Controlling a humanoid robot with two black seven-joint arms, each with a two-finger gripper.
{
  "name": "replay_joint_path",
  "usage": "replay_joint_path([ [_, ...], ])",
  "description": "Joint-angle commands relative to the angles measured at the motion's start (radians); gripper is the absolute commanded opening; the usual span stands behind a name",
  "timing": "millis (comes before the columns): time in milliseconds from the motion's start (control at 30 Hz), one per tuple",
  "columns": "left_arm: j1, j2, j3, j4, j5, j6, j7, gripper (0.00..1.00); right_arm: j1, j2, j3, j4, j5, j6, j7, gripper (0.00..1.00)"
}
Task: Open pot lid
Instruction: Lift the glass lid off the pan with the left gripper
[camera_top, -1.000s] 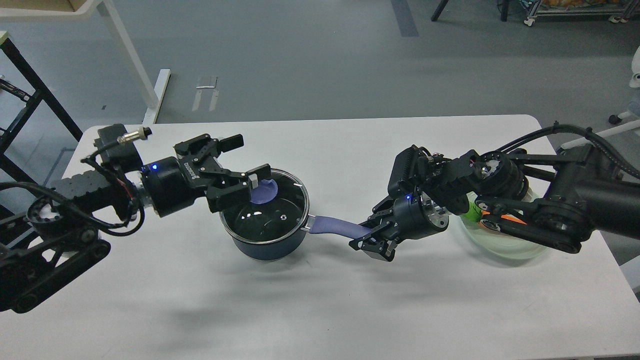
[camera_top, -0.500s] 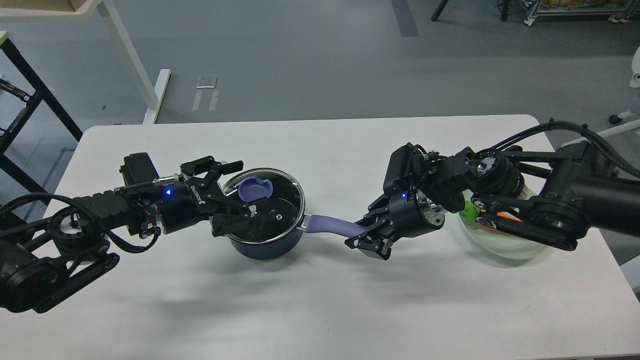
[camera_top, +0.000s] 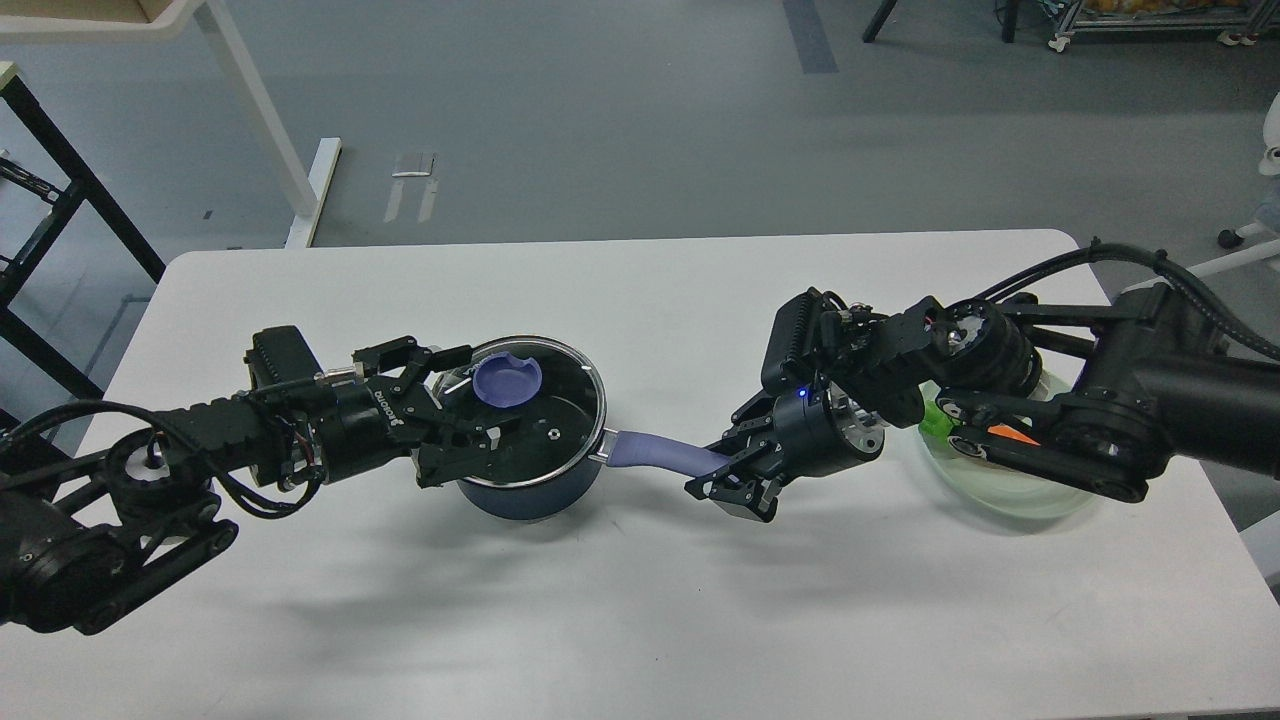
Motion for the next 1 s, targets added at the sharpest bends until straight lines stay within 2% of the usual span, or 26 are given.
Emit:
replay_joint_path([
  [0,-0.002,0.001,0.004,-0.001,0.000,0.001,0.000,0.99,0.000,0.000,0.000,-0.002,0.001,0.000,0.000,0.36],
  [167,-0.002,0.000,0.004,-0.001,0.000,0.004,0.000,0.96,-0.001,0.000,0.000,-0.002,0.001,0.000,0.000,0.36],
  [233,-0.005,0.000,0.004,-0.001,0.001,0.006,0.000,0.90,-0.001,0.000,0.000,-0.002,0.001,-0.002,0.000,0.36],
  [300,-0.007,0.001,0.004,-0.001,0.001,0.009,0.000,0.80,-0.001,0.000,0.000,-0.002,0.001,0.000,0.000,0.36],
  [367,-0.007,0.001,0.004,-0.001,0.004,0.014,0.000,0.63,-0.001,0.000,0.002,-0.002,0.001,0.000,0.000,0.36],
  [567,-0.012,0.003,0.015,-0.001,0.009,0.031,0.000,0.39,-0.001,0.000,0.002,-0.002,0.001,0.000,0.000,0.36],
  [967,-0.070,0.047,0.015,-0.053,-0.002,0.032,0.000,0.39,-0.001,0.000,0.000,-0.002,0.001,0.000,0.000,0.36],
])
